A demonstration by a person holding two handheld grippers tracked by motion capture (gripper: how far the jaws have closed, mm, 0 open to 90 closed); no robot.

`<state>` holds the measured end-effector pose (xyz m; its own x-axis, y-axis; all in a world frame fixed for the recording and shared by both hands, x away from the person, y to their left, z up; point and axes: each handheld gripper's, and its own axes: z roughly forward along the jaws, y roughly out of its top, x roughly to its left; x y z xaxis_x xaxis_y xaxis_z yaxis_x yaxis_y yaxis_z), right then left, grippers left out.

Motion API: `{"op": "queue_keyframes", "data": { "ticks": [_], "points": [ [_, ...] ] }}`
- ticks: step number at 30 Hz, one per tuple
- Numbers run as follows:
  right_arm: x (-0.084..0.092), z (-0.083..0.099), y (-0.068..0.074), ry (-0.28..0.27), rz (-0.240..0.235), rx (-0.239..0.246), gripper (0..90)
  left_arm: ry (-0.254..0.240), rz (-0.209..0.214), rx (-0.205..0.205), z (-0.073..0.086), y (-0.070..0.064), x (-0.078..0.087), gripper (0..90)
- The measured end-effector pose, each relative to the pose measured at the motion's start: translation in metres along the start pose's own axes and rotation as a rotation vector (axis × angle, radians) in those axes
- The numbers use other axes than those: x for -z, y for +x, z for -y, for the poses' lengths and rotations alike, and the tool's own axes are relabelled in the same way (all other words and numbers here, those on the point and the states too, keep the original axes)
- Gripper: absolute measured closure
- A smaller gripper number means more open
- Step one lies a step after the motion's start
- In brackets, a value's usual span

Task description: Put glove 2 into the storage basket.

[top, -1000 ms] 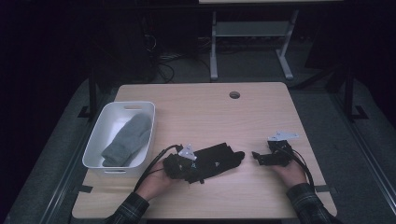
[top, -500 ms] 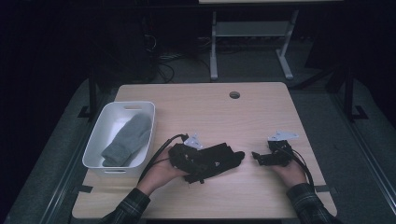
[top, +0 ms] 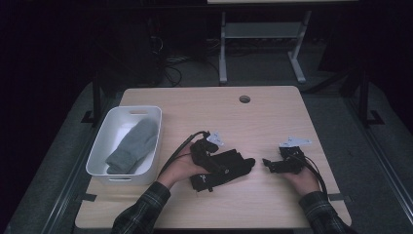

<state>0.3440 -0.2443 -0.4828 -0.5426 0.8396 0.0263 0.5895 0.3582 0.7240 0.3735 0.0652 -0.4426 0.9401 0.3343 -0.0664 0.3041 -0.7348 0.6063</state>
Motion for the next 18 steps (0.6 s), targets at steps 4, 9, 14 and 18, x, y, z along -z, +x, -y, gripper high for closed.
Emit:
{"op": "queue_keyframes", "data": {
  "ticks": [4,9,14,18],
  "points": [
    [0.0,0.0,0.0,0.0,0.0,0.0,13.9,0.016,0.013,0.005,0.003,0.001,-0.008,13.6],
    [0.0,0.0,0.0,0.0,0.0,0.0,13.9,0.029,0.026,0.003,0.006,0.001,-0.013,13.4],
    [0.0,0.0,0.0,0.0,-0.001,0.001,13.9,0.035,0.038,-0.003,0.008,0.0,-0.018,13.1],
    [0.0,0.0,0.0,0.0,-0.002,0.001,13.9,0.023,0.025,-0.009,0.01,-0.002,-0.018,13.0]
  ]
}}
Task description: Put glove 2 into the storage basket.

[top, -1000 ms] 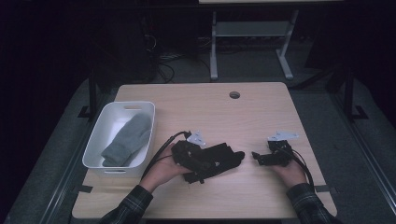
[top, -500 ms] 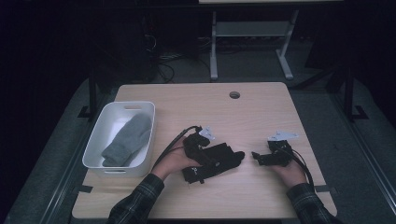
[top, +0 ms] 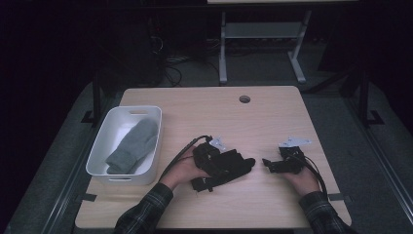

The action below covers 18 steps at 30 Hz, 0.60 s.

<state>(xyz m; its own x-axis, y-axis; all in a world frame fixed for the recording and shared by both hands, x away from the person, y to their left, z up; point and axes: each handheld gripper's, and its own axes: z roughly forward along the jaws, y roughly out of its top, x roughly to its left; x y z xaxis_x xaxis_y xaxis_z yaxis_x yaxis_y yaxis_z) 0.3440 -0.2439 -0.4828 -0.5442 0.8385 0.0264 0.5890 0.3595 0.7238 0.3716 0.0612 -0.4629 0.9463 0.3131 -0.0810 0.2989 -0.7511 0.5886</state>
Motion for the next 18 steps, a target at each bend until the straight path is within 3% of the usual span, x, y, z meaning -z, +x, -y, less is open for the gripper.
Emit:
{"op": "queue_keyframes", "data": {
  "ticks": [3,12,18],
  "points": [
    [0.0,0.0,0.0,0.0,0.0,0.0,13.9,0.003,0.002,-0.01,-0.0002,-0.0014,0.0013,16.1],
    [0.0,0.0,0.0002,0.0,0.0,-0.001,13.9,0.0,0.04,-0.032,0.0004,-0.0052,0.0061,41.4],
    [0.0,0.0,0.0002,0.0,0.0,-0.001,13.9,-0.009,0.084,-0.023,0.0017,-0.004,0.0078,60.2]
  ]
}}
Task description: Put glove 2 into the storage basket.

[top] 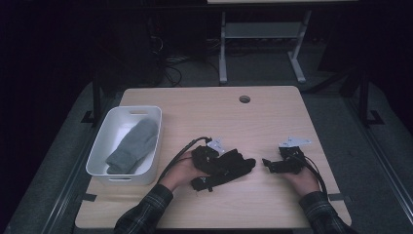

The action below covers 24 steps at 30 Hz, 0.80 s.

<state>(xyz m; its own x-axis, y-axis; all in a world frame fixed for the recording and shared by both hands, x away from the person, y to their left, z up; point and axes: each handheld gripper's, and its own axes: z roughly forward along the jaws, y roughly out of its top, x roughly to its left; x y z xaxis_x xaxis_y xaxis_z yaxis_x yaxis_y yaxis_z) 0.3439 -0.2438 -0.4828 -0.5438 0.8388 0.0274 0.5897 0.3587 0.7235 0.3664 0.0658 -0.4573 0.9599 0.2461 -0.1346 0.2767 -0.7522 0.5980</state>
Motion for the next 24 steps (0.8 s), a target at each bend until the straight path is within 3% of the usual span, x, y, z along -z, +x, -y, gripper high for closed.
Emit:
{"op": "queue_keyframes", "data": {
  "ticks": [6,13,24],
  "points": [
    [0.0,0.0,0.0,0.0,0.0,0.0,13.9,0.002,0.011,0.017,-0.001,0.0,0.002,68.5],
    [0.0,0.0,0.0,-0.001,0.001,0.003,13.9,0.008,0.026,0.08,-0.004,0.0,0.009,71.2],
    [0.0,0.0,0.0,0.002,0.001,-0.003,13.9,-0.026,0.0,0.133,-0.013,-0.002,0.04,71.3]
  ]
}}
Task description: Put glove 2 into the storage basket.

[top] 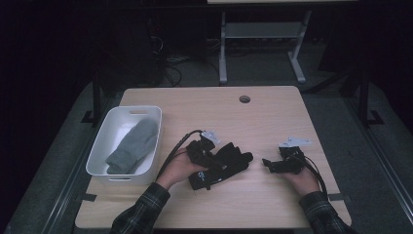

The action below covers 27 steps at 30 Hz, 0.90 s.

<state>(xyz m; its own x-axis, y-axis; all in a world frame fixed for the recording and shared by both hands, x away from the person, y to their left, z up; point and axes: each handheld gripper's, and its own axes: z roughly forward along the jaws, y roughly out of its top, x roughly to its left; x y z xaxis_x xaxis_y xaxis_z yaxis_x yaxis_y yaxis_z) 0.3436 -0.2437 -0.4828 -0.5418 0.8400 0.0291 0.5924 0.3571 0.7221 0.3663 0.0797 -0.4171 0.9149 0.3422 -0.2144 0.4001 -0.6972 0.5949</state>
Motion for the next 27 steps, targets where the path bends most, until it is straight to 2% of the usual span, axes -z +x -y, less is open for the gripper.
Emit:
{"op": "queue_keyframes", "data": {
  "ticks": [4,15,21,26,27],
  "points": [
    [0.0,0.0,0.0,0.0,0.0,-0.001,13.9,-0.024,-0.013,0.025,-0.003,0.001,0.017,71.3],
    [0.0,0.0,0.0,-0.001,0.0,-0.001,13.9,-0.067,-0.101,0.063,-0.011,0.005,0.072,71.2],
    [0.0,0.0,0.0,-0.001,0.001,-0.001,13.9,-0.078,-0.144,0.086,-0.005,0.013,0.103,71.1],
    [0.0,0.0,0.0,-0.001,0.001,-0.001,13.9,-0.091,-0.189,0.12,0.006,0.022,0.13,71.1],
    [0.0,0.0,0.0,-0.001,0.001,-0.001,13.9,-0.104,-0.198,0.137,0.009,0.024,0.135,71.1]
  ]
}}
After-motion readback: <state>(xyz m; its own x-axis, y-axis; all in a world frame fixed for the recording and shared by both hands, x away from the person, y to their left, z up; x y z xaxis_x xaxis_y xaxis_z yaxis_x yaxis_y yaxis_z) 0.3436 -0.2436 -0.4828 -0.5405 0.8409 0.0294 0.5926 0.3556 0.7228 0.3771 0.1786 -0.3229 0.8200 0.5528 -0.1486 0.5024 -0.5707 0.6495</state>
